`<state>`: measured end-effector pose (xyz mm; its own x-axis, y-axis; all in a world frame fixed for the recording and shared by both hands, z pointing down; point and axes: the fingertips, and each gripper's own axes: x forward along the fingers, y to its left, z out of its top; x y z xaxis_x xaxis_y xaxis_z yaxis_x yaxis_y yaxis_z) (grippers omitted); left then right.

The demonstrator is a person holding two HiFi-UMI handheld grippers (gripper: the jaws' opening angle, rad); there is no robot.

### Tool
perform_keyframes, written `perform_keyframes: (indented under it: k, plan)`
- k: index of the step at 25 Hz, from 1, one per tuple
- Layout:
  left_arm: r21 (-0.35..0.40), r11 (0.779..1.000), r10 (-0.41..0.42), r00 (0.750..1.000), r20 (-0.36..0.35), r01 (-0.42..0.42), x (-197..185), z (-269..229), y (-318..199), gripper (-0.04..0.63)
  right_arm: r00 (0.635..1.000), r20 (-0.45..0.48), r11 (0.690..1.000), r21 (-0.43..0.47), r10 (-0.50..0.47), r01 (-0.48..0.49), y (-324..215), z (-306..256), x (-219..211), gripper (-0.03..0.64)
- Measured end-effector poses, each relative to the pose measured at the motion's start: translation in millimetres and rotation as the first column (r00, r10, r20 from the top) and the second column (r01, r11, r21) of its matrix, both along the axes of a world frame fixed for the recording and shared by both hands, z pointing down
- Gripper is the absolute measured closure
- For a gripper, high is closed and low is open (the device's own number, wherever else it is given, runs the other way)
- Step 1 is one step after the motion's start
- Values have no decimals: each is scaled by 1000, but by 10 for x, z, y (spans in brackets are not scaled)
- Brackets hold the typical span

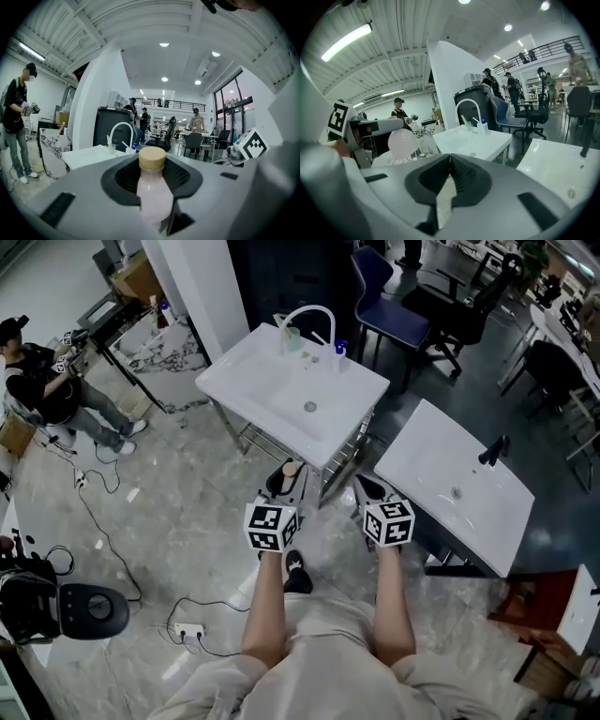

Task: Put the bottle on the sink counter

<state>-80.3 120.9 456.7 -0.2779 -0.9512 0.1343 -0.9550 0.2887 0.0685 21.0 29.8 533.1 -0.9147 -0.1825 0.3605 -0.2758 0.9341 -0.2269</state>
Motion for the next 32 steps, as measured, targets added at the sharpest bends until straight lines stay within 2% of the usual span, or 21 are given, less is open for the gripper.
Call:
perform_keyframes:
  k: [7, 14, 18, 24, 32]
  plan:
    - [-10, 998, 64, 998, -11, -64, -514, 42, -224, 466, 996, -1, 996, -21, 91, -91, -244, 58, -412, 611]
    - [-40, 992, 116, 993, -24, -117, -941, 226, -348, 466, 965, 95, 969, -47, 245, -241, -519, -112, -544, 611]
    - [-66, 985, 161, 987, -25, -162, -1004, 311, -564, 466, 949, 89, 953, -37, 303, -301, -695, -155, -523, 611]
    - [-66, 972, 226, 974, -21, -227, -1040, 290, -1051, 466, 949, 64, 951, -28, 309, -308, -1088, -90, -741, 611]
    - [-100, 955, 283, 959, 22, -279, -1384, 138, -1853, 466, 968, 61, 969, -22, 245, -244, -1730, -155, -1392, 611]
